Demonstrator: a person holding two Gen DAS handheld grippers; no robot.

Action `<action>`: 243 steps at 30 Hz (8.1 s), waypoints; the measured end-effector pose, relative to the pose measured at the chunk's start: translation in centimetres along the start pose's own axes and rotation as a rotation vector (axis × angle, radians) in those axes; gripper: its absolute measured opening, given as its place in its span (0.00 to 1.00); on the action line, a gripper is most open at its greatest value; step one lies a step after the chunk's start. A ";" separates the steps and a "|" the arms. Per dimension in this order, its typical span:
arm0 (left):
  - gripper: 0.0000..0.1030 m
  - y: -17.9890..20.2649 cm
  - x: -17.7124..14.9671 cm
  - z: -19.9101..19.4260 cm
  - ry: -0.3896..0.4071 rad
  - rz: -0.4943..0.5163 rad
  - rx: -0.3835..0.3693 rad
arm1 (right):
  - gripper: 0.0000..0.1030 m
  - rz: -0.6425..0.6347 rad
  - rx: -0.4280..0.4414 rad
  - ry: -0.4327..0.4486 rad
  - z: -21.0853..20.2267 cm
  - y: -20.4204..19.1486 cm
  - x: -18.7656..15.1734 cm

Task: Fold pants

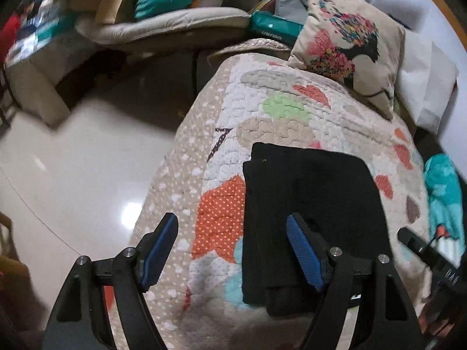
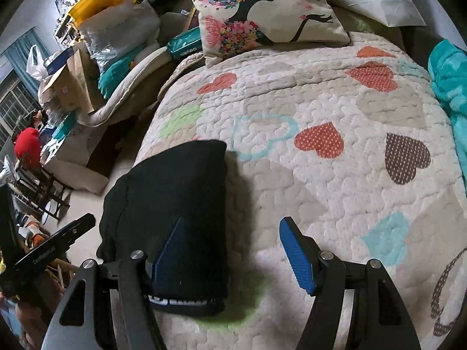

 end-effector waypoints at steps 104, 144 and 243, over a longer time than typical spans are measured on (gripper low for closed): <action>1.00 9.8 -9.3 -5.9 0.166 0.200 0.204 | 1.00 -0.053 -0.325 0.179 -4.9 0.7 -5.8; 1.00 8.9 -9.6 -4.1 0.077 0.160 0.121 | 1.00 -0.083 -0.364 0.108 -2.5 0.3 -6.7; 1.00 8.3 -10.2 -1.0 0.075 0.217 0.173 | 1.00 -0.090 -0.372 0.095 -1.5 0.4 -6.8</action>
Point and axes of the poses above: each gripper's, at about its wrist camera, not at the fingertips, and z roughly the way its jaws point, y to its right, x to its top, the point moved 4 cm from there along z, roughly the way its jaws point, and after that the axes turned 10 degrees about -y, right-handed, at the moved point
